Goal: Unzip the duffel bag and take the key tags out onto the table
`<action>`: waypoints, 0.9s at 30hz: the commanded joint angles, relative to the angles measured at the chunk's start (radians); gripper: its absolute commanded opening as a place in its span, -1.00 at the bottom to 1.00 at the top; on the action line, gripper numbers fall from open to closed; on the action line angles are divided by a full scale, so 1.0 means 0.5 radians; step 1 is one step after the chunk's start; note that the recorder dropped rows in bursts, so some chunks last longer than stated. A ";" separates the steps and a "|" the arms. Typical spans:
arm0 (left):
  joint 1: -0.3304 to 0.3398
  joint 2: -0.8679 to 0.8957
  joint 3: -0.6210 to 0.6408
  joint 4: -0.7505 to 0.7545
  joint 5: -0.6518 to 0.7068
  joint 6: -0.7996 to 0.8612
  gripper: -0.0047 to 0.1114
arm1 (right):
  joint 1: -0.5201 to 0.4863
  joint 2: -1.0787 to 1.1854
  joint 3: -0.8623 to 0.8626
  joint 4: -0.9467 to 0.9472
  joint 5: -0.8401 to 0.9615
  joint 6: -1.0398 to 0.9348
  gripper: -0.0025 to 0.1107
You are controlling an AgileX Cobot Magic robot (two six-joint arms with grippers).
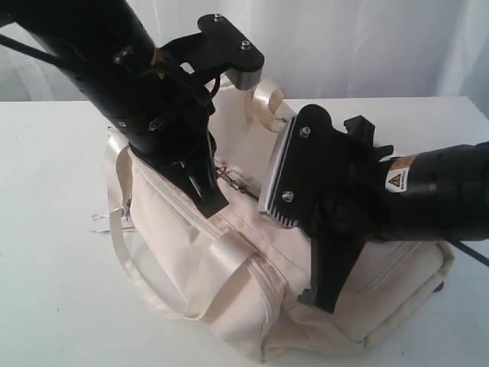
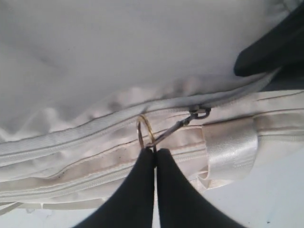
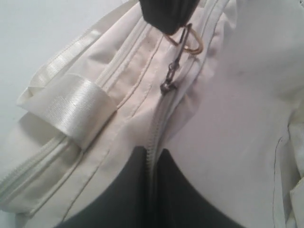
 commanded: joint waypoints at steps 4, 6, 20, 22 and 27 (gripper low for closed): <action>0.003 -0.029 -0.010 0.180 0.025 -0.056 -0.92 | 0.007 -0.035 0.006 -0.115 0.131 0.012 -0.96; 0.003 -0.029 -0.010 0.270 0.025 -0.118 -0.92 | 0.007 -0.049 0.006 -0.153 0.170 0.022 -0.96; 0.260 -0.029 -0.010 0.370 0.098 -0.211 -0.92 | 0.003 -0.099 0.001 -1.377 0.532 1.320 -0.96; 0.260 -0.029 -0.010 0.376 0.142 -0.211 -0.92 | 0.003 -0.099 0.001 -1.575 0.592 1.538 -0.96; 0.260 -0.088 -0.010 0.463 0.225 -0.231 -0.92 | 0.003 -0.099 0.001 -1.746 0.661 1.794 -0.96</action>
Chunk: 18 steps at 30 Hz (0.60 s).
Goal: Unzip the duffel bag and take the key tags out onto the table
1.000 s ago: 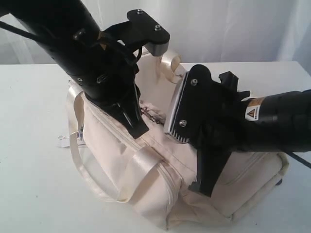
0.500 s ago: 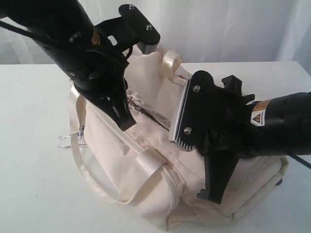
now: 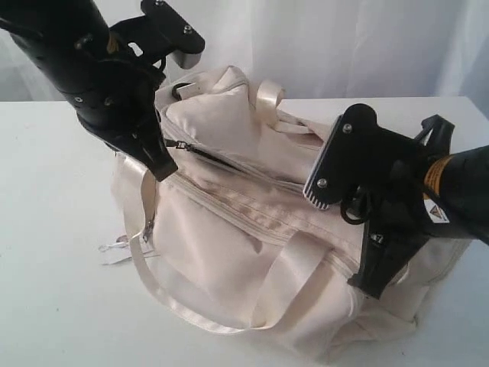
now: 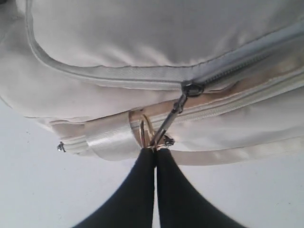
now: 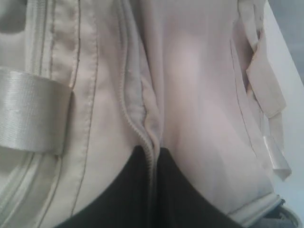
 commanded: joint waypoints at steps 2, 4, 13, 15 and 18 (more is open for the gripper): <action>0.019 -0.124 -0.010 0.191 0.210 -0.071 -0.92 | -0.019 -0.019 0.001 -0.130 0.143 0.089 -0.96; 0.019 -0.167 -0.010 0.234 0.240 -0.071 -0.92 | -0.019 -0.019 0.001 -0.130 0.124 0.089 -0.96; 0.019 -0.365 -0.010 0.272 0.452 -0.085 -0.92 | -0.019 0.007 0.001 -0.130 -0.002 0.086 -0.96; 0.019 -0.390 -0.010 0.275 0.492 -0.093 -0.92 | -0.019 0.020 0.001 -0.130 -0.026 0.086 -0.96; 0.019 -0.425 0.016 0.276 0.497 -0.093 -0.92 | -0.019 0.036 0.001 -0.126 -0.051 0.086 -0.96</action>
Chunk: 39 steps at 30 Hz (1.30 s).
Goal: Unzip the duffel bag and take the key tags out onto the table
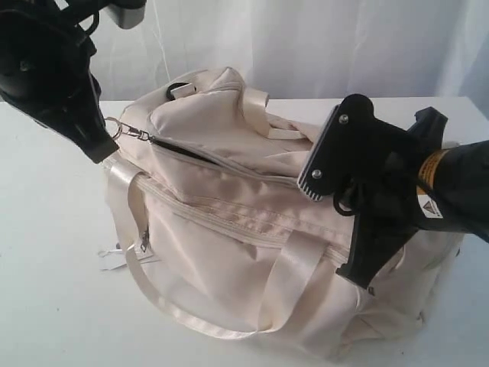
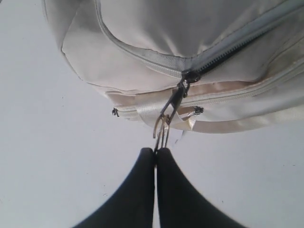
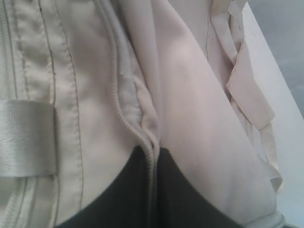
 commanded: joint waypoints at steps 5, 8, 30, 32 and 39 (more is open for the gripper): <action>0.016 -0.098 0.105 0.142 0.107 -0.040 -0.92 | -0.019 0.021 0.001 -0.063 0.023 0.014 -0.96; 0.016 -0.098 0.188 0.090 -0.074 -0.040 -0.92 | -0.019 -0.002 -0.011 -0.033 -0.019 0.010 -0.87; 0.016 -0.094 0.455 0.104 -0.530 -0.018 -0.92 | 0.260 0.286 -0.229 0.348 -0.809 -0.182 0.26; 0.016 -0.094 0.455 0.095 -0.530 -0.018 -0.92 | 0.260 0.432 -0.314 0.335 -0.848 -0.182 0.26; 0.016 -0.094 0.455 0.091 -0.530 -0.018 -0.92 | 0.304 0.711 -0.504 0.335 -0.897 -0.182 0.21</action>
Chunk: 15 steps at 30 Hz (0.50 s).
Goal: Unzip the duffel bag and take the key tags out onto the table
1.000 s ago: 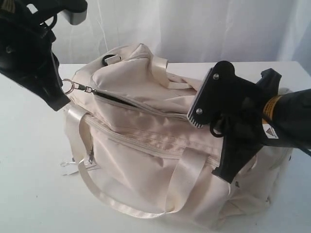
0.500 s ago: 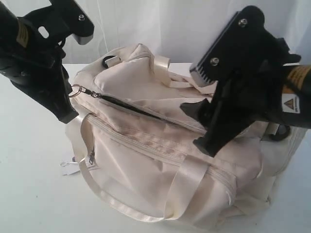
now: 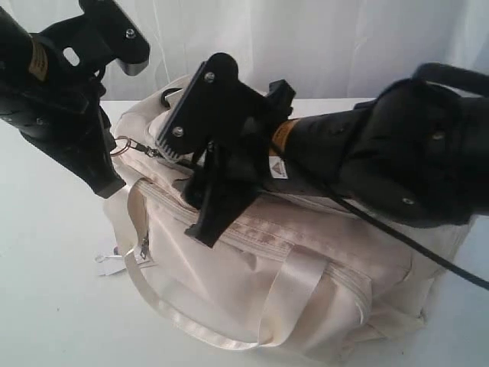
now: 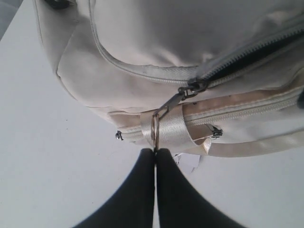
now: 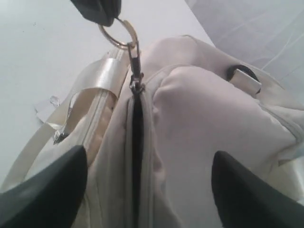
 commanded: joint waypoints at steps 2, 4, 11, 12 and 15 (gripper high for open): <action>0.008 -0.026 0.013 -0.014 0.012 0.000 -0.92 | 0.049 0.130 -0.092 -0.013 0.042 -0.022 0.08; 0.008 -0.026 0.013 -0.006 0.012 0.000 -0.92 | 0.080 0.149 -0.096 -0.013 0.134 -0.022 -0.17; 0.008 -0.018 0.013 0.135 -0.034 -0.012 -0.92 | 0.206 0.153 -0.096 -0.005 0.521 -0.010 -0.96; 0.013 -0.016 0.013 0.143 -0.048 -0.015 -0.92 | 0.231 0.153 -0.096 -0.005 0.576 -0.010 -0.96; 0.079 0.017 0.013 0.145 -0.094 -0.015 -0.92 | 0.300 0.149 -0.096 -0.005 0.716 -0.014 -0.96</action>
